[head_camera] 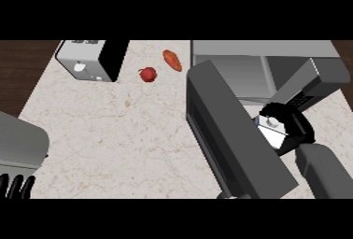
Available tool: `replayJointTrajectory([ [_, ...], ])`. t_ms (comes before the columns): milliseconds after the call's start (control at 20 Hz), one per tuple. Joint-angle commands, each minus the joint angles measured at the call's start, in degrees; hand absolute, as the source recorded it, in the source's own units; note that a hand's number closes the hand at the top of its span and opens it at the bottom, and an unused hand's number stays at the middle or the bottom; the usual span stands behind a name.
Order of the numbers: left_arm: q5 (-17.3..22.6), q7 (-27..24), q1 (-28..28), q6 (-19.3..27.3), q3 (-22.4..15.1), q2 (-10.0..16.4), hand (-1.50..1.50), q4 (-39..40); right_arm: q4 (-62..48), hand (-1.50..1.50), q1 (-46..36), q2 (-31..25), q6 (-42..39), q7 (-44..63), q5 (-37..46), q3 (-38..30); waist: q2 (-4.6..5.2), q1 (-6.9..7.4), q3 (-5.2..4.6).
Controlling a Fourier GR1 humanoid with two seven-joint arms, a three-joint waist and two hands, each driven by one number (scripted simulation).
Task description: Pick up the milk, place it into the microwave and close the microwave
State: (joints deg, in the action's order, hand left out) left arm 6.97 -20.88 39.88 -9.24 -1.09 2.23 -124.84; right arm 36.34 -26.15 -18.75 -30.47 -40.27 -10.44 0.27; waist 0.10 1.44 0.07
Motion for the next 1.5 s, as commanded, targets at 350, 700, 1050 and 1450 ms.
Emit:
replayJointTrajectory([
  [350, 4.4, -1.9, 3.8, -3.6, 4.0, 0.2, -1.5, -0.1, 22.0, 1.5, 9.1, 2.5, -3.0, 13.1, -9.1, 0.5, -0.43, -1.51, -0.13],
  [700, 4.4, -0.3, -0.7, -3.7, 6.5, -0.4, -1.5, 3.4, 34.9, 1.5, 10.9, 6.5, 3.7, 22.3, -11.0, 1.4, -0.21, -1.35, -0.09],
  [1050, 7.8, -1.6, 0.7, -7.0, 11.9, 1.6, -1.5, 3.7, 31.2, 1.5, 1.0, 13.6, 16.3, 22.4, -2.5, 3.1, -0.11, -0.56, -0.08],
  [1450, 7.6, 0.3, -1.9, -8.3, 12.5, 1.7, -1.5, 5.1, 10.2, 1.5, -10.1, 14.0, 23.9, 15.6, 5.1, -1.2, 0.24, -0.05, -0.04],
])
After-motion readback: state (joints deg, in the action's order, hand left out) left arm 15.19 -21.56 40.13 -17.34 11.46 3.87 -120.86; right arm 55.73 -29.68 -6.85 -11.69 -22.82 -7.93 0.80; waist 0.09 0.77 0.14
